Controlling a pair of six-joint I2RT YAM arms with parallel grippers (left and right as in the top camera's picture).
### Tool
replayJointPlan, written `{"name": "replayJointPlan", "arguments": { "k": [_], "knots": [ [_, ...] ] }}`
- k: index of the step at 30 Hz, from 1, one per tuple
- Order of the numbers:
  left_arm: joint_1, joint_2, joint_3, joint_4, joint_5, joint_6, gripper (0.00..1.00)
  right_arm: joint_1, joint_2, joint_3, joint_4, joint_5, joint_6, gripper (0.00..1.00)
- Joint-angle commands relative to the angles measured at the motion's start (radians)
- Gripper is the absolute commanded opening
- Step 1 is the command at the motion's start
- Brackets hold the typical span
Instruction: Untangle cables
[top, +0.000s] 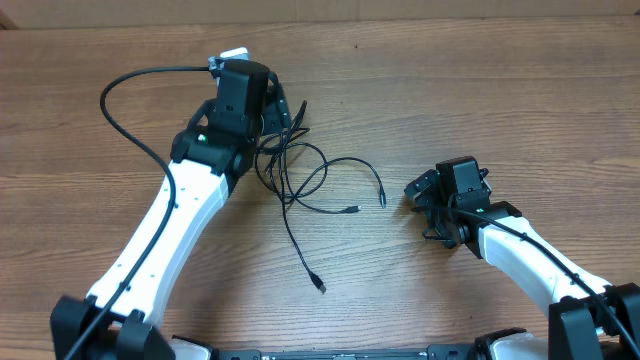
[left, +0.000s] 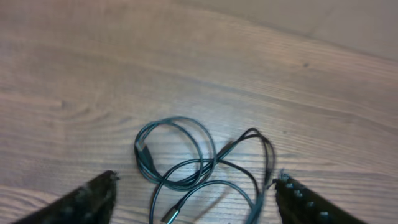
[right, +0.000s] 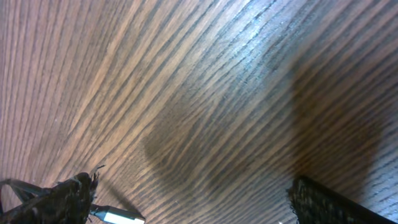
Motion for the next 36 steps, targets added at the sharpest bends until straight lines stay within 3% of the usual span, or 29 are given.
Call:
{"name": "replayJointPlan", "arguments": {
  "k": [1, 4, 9, 36],
  "knots": [
    [0.040, 0.076, 0.011, -0.008, 0.077, -0.143, 0.67, -0.002, 0.001, -0.005, -0.026, 0.016, -0.007, 1.00],
    [0.068, 0.152, 0.011, -0.024, 0.155, -0.298, 0.54, -0.002, 0.001, -0.005, -0.036, 0.013, -0.007, 1.00],
    [0.076, 0.249, 0.011, -0.029, 0.163, -0.417, 0.47, -0.002, 0.002, -0.005, -0.048, 0.014, -0.007, 1.00],
    [0.092, 0.398, -0.009, 0.037, 0.092, -0.496, 0.40, -0.002, 0.014, -0.005, -0.050, 0.014, -0.007, 1.00]
  ]
}}
